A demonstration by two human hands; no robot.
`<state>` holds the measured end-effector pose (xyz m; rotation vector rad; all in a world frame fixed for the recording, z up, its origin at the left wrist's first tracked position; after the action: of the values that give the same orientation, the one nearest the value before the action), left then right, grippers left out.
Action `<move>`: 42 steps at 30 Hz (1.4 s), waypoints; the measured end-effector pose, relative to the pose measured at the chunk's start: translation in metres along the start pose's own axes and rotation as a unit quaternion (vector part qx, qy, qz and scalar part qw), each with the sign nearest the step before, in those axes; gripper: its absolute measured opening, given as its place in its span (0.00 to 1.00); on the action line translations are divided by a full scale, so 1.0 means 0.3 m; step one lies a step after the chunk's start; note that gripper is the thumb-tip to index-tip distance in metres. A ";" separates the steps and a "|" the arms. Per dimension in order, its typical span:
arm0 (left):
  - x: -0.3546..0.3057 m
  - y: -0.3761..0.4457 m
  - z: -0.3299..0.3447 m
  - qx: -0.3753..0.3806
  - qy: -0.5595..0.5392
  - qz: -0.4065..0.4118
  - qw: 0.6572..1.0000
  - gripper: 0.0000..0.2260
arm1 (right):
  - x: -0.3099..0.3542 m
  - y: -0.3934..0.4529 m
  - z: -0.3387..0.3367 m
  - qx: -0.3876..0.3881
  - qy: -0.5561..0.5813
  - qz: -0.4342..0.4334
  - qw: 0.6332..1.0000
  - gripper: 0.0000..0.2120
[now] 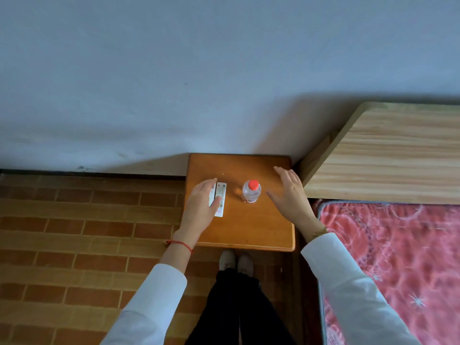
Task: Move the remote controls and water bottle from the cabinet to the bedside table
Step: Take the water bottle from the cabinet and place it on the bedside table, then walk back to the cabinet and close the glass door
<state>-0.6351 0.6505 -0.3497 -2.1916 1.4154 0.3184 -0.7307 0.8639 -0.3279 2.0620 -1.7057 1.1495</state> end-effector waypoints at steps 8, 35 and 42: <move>-0.088 -0.262 -0.361 -0.097 0.053 0.077 0.991 0.21 | 0.211 -0.237 -0.263 -0.048 -0.010 -0.091 0.995 0.28; -0.066 -0.708 -0.648 -0.235 0.067 0.049 0.969 0.19 | 0.499 -0.551 -0.320 -0.031 -0.048 -0.178 0.982 0.27; 0.091 -0.879 -0.702 -0.265 0.049 -0.089 0.959 0.20 | 0.712 -0.552 -0.178 0.077 -0.068 -0.251 0.963 0.27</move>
<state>-0.4021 0.6040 -0.1087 -2.7795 1.2749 0.5864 -0.5994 0.7903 -0.0971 2.5155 -1.0582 1.0129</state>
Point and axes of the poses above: each hand's wrist, its own y-axis towards the middle knuckle, its own z-axis out of the palm, x = y × z, the point moved 1 cm from there along y, towards the middle knuckle, and after that the axes turned 8 degrees about y, right-handed, at the moved point
